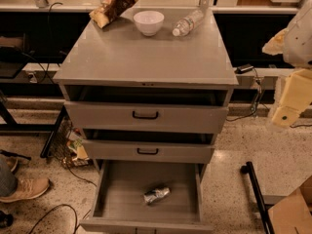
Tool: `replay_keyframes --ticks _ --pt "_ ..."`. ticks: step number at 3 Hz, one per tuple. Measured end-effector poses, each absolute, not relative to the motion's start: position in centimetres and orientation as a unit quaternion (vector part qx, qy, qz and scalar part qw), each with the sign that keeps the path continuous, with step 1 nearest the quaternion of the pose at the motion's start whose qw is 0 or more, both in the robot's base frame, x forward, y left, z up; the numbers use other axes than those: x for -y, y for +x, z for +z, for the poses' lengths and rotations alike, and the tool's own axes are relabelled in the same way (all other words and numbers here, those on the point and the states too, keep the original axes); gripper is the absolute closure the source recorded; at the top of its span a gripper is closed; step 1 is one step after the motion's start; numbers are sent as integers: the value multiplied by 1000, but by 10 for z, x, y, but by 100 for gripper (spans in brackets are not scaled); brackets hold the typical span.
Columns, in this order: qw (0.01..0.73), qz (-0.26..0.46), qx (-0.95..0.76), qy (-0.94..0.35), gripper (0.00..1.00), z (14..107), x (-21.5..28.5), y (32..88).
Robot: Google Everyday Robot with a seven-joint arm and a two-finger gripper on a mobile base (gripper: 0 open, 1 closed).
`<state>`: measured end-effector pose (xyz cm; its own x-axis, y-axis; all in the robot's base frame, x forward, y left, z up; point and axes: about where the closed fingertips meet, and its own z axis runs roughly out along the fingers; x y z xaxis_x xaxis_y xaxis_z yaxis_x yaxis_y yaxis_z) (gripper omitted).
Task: Pick redbull can from bottom drawer and place on counter
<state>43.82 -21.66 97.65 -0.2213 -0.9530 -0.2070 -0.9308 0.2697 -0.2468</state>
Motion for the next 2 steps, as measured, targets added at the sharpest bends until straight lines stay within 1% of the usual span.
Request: replay_keyframes --ticks 2 --pt "165 -21 -776 -608 0 970 214 439"
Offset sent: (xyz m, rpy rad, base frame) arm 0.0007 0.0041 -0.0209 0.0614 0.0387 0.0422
